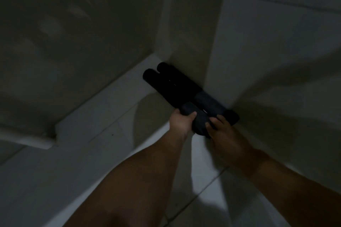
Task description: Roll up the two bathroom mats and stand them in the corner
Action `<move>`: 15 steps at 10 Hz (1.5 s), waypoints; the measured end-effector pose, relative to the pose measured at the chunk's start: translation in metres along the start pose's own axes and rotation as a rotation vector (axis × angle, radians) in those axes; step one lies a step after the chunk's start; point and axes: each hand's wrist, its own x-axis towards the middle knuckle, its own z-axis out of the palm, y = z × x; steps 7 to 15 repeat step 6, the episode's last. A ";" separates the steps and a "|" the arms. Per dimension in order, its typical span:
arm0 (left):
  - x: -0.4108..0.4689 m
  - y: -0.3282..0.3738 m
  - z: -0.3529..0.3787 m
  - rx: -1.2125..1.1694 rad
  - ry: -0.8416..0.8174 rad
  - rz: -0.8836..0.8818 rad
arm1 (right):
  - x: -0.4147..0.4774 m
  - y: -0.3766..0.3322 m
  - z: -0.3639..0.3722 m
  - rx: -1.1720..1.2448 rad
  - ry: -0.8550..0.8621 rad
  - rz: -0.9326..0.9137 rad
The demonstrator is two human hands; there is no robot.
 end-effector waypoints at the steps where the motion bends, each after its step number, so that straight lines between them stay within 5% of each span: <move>1: 0.003 -0.002 0.002 0.128 -0.009 0.014 | -0.005 0.009 0.006 -0.275 -0.064 0.000; 4: -0.024 -0.015 -0.001 0.240 -0.044 0.058 | -0.019 0.008 -0.020 -0.202 -0.080 0.078; 6: -0.084 0.016 -0.021 0.678 -0.155 0.274 | -0.045 -0.001 -0.074 -0.059 -0.181 0.218; 15: -0.084 0.016 -0.021 0.678 -0.155 0.274 | -0.045 -0.001 -0.074 -0.059 -0.181 0.218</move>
